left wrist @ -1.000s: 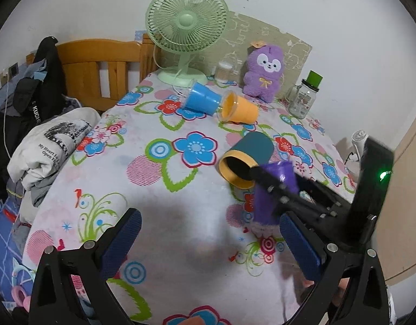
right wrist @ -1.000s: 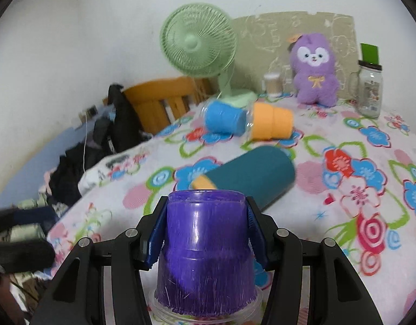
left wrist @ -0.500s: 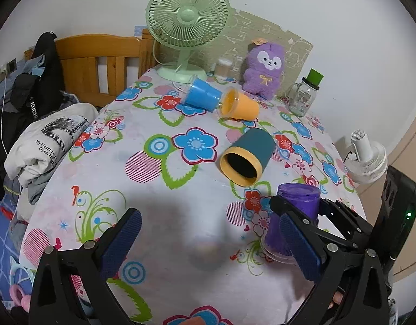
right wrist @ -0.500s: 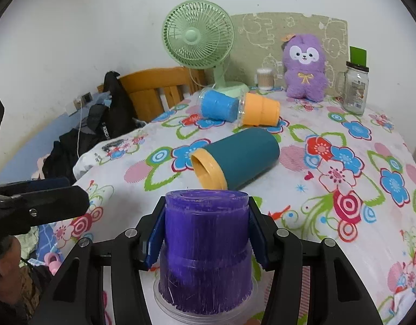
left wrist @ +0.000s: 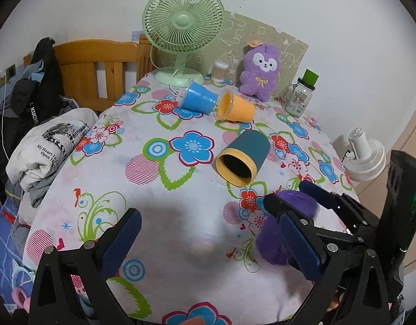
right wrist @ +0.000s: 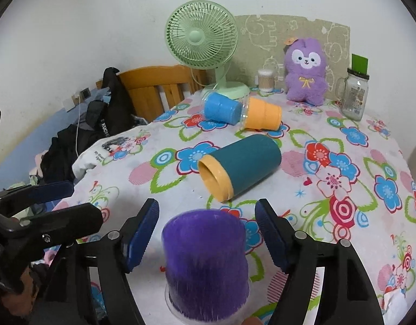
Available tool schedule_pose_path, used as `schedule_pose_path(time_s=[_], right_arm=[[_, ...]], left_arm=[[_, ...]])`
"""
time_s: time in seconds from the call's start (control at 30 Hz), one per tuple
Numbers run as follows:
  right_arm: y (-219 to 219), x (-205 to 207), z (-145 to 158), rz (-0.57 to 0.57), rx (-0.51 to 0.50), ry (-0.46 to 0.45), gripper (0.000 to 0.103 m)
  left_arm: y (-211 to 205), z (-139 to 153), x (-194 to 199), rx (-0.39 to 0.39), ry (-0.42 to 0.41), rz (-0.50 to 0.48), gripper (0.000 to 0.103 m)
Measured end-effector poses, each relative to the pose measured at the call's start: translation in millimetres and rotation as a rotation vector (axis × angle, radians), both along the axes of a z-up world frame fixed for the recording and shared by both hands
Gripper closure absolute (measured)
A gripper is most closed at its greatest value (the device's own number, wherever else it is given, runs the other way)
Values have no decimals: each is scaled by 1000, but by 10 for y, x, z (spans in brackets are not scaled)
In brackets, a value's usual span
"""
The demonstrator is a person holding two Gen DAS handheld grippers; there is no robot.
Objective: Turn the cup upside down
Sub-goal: 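Lift the purple cup with the right gripper and turn it rim-down, then set the purple cup on the cloth and open the right gripper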
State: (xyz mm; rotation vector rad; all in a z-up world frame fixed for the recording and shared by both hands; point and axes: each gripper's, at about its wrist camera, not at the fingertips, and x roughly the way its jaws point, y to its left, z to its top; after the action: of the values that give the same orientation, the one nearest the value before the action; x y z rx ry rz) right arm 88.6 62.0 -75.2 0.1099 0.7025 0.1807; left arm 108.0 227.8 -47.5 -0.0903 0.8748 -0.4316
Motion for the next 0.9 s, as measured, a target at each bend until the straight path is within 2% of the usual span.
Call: schedule_pose_path(time_s=[0.47,0.9], right_arm=[[32,-190,107,11,-48,-2,27],[-264,-416,105,-70,-27,19,22]], left_arm=[[-58,12,-53,-2,-1,-18,0],[-122,38,-136,2,-8,-38,0]])
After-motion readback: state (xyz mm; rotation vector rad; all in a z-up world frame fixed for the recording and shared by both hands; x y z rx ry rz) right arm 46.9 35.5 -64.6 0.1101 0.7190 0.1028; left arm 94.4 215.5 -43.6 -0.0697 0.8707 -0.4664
